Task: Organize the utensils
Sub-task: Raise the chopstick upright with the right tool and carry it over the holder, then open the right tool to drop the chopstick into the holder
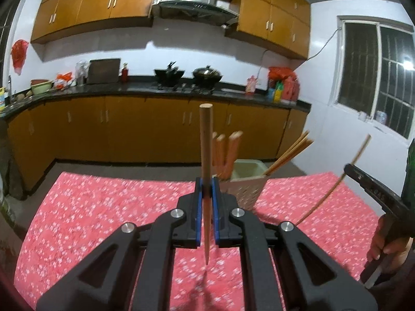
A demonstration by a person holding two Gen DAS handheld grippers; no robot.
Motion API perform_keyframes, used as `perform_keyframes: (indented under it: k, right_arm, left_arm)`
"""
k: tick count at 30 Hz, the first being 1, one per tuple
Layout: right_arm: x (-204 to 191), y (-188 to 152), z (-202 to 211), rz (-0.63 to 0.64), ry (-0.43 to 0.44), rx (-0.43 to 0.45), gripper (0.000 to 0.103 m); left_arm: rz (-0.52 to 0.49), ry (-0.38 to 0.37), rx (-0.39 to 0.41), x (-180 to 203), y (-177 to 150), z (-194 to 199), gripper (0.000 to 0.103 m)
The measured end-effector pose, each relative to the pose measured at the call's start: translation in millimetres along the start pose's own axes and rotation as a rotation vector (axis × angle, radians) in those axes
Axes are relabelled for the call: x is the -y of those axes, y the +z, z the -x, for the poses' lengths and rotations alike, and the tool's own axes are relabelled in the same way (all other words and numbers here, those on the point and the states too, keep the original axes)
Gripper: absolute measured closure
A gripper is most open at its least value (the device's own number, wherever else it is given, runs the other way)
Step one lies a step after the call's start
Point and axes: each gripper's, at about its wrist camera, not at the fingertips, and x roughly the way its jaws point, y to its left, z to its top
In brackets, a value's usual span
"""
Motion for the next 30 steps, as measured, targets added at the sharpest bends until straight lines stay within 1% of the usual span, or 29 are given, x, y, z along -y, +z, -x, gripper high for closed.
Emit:
perform_keyframes:
  k: [6,8,12,15,18,23,30]
  right_arm:
    - [-28.2,34.4,9.3,0.028,0.07,0.159,0.096]
    - [-35.6,43.1,5.4,0.037,0.072,0.212,0.096]
    - [-42.0,53.8,-14.6,0.028,0.062,0.272,0.096]
    - [-43.9,53.5,-30.2,0.02,0.058,0.274,0.096]
    - [-45.5,45.8,-51.9,0.026,0.051,0.243,0.096]
    - [-46.6,28.0,-75.2,0.051,0.048,0.176,0.096]
    - [-47.0,18.6,-83.1,0.055,0.054,0.142,0.096]
  left_arm:
    - [-0.018,-0.052,0.102,29.9,26.7,0.3,0.095]
    - [-0.025,-0.05,0.148,38.8,37.3,-0.9,0.095]
    - [-0.01,-0.025,0.241,50.6,62.3,-9.1,0.095]
    - [0.011,0.002,0.298,52.6,75.7,-14.3,0.095]
    - [0.026,0.038,0.333,51.0,82.9,-28.5,0.095]
    - [0.032,0.048,0.306,48.2,76.5,-56.5,0.095]
    - [0.034,0.03,0.274,45.6,64.9,-77.4,0.095]
